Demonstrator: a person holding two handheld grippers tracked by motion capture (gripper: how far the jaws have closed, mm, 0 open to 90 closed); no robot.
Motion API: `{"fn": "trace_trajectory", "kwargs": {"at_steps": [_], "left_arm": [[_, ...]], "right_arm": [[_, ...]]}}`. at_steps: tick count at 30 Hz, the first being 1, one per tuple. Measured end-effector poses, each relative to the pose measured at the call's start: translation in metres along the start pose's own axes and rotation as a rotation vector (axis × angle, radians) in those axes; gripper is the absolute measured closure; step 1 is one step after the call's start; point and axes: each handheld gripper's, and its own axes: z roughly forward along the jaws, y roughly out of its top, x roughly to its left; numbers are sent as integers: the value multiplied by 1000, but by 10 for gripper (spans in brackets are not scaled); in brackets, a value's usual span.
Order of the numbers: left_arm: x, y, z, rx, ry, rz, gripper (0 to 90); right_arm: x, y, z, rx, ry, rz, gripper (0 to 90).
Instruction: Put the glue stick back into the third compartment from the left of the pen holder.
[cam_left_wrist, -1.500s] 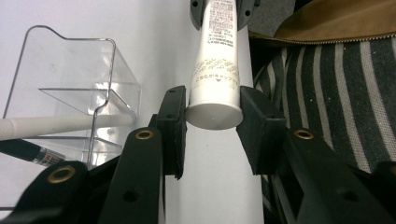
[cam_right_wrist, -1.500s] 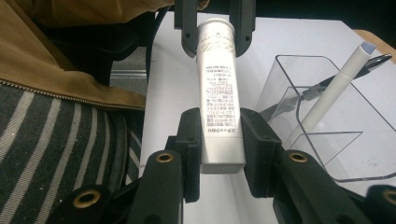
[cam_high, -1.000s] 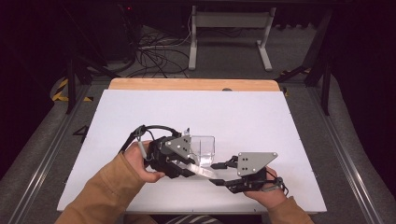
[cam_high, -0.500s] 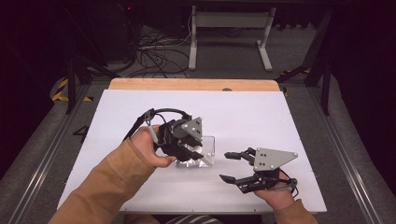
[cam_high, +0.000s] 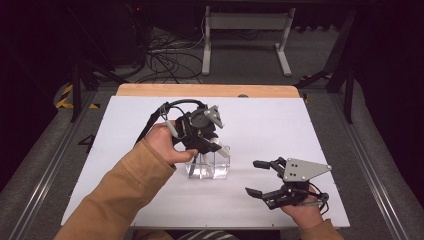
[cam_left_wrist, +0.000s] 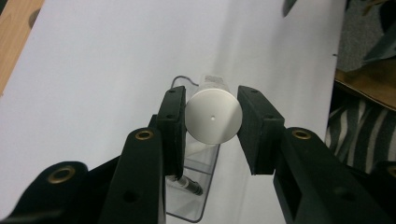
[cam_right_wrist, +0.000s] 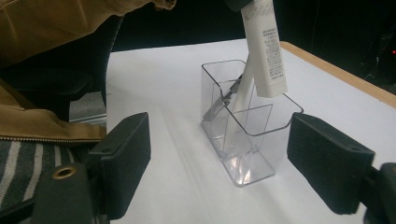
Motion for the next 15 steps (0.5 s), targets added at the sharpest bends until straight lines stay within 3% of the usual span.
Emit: {"fn": "trace_trajectory", "kwargs": {"at_steps": [4,7,15], "left_arm": [[8,1,4,16,27,-70,649],[12,2,7,21,22,-114,649],[13,5,16,45,31,-156,649]], "right_arm": [[-4,0,-4,-15,-19,5,197],[-5,-1,-6,-23,-30,8,188],[-8,-1,-9,-43,-45,16,142]]}}
